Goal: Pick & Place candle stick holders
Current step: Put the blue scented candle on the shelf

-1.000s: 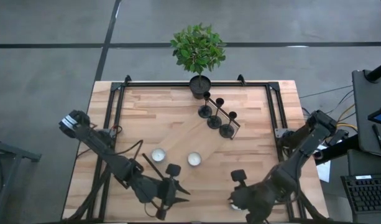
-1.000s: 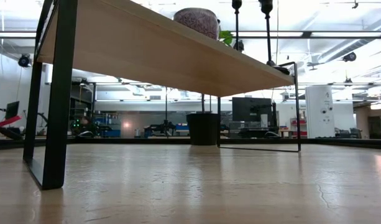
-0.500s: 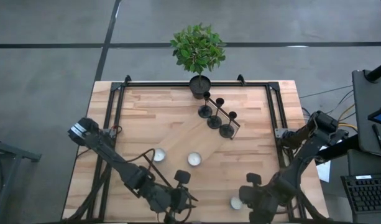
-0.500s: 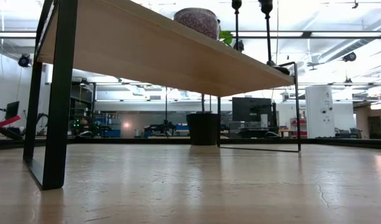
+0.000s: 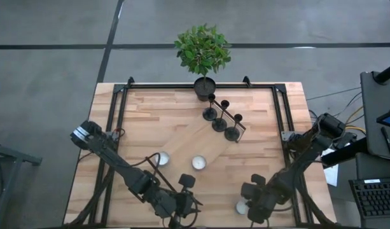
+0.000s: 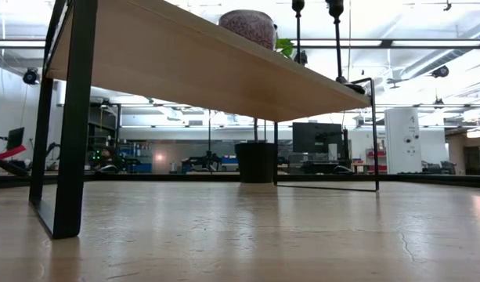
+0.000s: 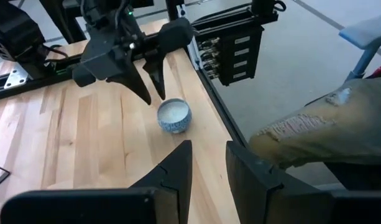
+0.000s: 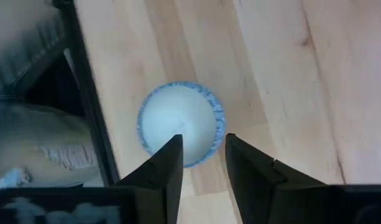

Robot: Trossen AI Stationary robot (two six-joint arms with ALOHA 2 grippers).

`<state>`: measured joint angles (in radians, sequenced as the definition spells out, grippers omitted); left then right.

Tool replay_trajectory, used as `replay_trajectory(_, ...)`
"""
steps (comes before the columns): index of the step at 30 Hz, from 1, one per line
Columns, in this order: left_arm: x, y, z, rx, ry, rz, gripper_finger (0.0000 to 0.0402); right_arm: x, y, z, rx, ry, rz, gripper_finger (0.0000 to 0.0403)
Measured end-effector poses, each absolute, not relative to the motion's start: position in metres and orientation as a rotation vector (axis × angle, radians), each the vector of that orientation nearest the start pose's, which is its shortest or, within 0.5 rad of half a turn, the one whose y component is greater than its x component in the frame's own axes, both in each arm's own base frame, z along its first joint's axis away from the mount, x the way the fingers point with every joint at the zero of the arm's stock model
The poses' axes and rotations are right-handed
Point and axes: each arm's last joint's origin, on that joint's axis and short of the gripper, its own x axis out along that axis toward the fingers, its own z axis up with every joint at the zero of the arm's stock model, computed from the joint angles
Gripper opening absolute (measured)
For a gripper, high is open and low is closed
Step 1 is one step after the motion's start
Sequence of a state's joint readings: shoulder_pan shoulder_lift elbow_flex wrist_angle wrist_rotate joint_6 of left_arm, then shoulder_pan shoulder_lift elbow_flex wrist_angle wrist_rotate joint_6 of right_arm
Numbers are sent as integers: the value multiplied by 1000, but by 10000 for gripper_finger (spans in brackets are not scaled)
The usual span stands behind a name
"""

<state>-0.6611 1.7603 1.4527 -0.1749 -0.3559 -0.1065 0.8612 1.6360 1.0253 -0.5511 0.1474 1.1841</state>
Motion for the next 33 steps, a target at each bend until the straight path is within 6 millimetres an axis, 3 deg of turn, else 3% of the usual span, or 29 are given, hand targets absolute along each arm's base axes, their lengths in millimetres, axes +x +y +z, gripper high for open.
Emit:
replay_trajectory(20,324,-244,301,120,439,-280,94,201,224,163,511,1201,-85,118)
replay_trajectory(33,324,-244,301,115,440,-281,94,201,225,161,516,1187,-58,97)
